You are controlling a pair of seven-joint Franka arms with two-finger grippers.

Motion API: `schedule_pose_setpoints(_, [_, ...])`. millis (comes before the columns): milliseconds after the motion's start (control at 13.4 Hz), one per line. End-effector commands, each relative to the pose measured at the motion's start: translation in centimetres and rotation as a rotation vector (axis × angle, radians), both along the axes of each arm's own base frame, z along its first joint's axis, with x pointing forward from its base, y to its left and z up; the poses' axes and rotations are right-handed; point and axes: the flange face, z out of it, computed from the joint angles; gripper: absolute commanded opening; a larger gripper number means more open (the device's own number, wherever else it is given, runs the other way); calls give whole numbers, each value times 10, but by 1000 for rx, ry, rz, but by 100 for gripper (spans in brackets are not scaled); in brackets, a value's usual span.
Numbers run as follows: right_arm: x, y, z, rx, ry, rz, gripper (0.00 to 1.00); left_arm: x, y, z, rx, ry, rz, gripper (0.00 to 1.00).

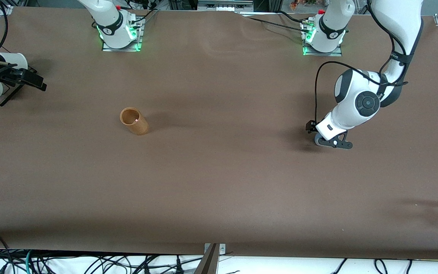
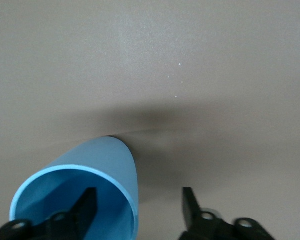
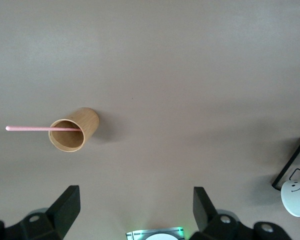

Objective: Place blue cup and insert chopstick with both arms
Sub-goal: 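Lift the blue cup with the left gripper and carry it toward the table middle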

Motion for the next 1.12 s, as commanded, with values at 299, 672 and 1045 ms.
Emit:
schedule_pose_setpoints(299, [-1, -1, 5, 16, 1, 5, 100, -2, 5, 9, 6, -9, 95, 0])
schedule_pose_setpoints(672, [-1, -1, 5, 16, 1, 7, 100, 26, -36, 59, -6, -13, 94, 0])
schedule_pose_setpoints(1045, [-1, -1, 4, 16, 2, 5, 100, 35, -171, 94, -3, -17, 149, 0])
